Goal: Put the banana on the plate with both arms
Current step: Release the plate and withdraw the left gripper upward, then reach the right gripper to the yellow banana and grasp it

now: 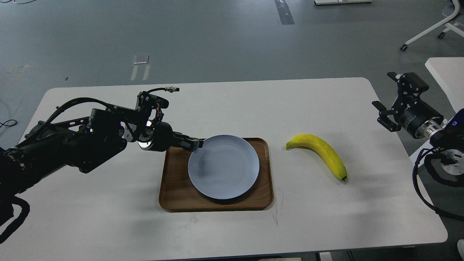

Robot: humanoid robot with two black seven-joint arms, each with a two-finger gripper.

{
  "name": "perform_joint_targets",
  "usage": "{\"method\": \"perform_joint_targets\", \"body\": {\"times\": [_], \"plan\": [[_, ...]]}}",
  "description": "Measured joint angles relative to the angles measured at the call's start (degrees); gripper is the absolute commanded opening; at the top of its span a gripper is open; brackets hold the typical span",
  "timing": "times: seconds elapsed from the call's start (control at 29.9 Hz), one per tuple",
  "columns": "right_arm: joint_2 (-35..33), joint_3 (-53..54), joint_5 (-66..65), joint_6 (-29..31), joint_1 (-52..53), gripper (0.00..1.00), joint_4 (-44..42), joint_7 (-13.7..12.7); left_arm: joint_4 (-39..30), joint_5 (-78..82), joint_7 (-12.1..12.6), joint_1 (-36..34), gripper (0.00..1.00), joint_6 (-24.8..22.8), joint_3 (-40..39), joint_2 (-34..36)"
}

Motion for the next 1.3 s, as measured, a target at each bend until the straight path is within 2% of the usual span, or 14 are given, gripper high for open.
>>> {"method": "perform_joint_targets", "body": {"times": [0.23,0.5,0.64,0.74,0.87,1.04,1.3], "plan": [[0.00,0.01,0.00,0.00,0.00,1.00,-0.27,0.00,-1.13,-8.84,0.00,-1.91,0.99,-0.31,-0.65,2.47],[0.11,0.02,0.00,0.00,0.00,1.00,-0.36,0.00,-1.55,-52.50,0.00,-1.71,0.99,-1.15,-1.55,10.91],[0.31,-0.20,0.00,0.00,0.00,1.00,-0.36,0.00,-1.50,-75.89,0.00,1.07,0.99,-2.01,-2.76,14.46],[0.45,-0.52,0.00,0.00,-0.01,1.00,-0.32,0.00,-0.88,-85.52,0.00,4.53,0.99,-2.20,-5.97,16.83],[0.39,-1.07,-0.51,0.00,-0.01,1.00,-0.07,0.00,-0.63,-89.09,0.00,10.36,0.99,-2.23,-11.48,18.47],[0.16,-5.33,-7.40,0.01,1.67,1.00,0.41,0.00,0.15,-90.80,0.00,17.44,0.99,-2.23,-23.30,18.17],[-3.17,-7.70,-28.63,0.01,9.56,1.00,3.77,0.00,0.10,-91.16,0.05,18.86,0.99,-2.23,-25.99,18.09]]}}
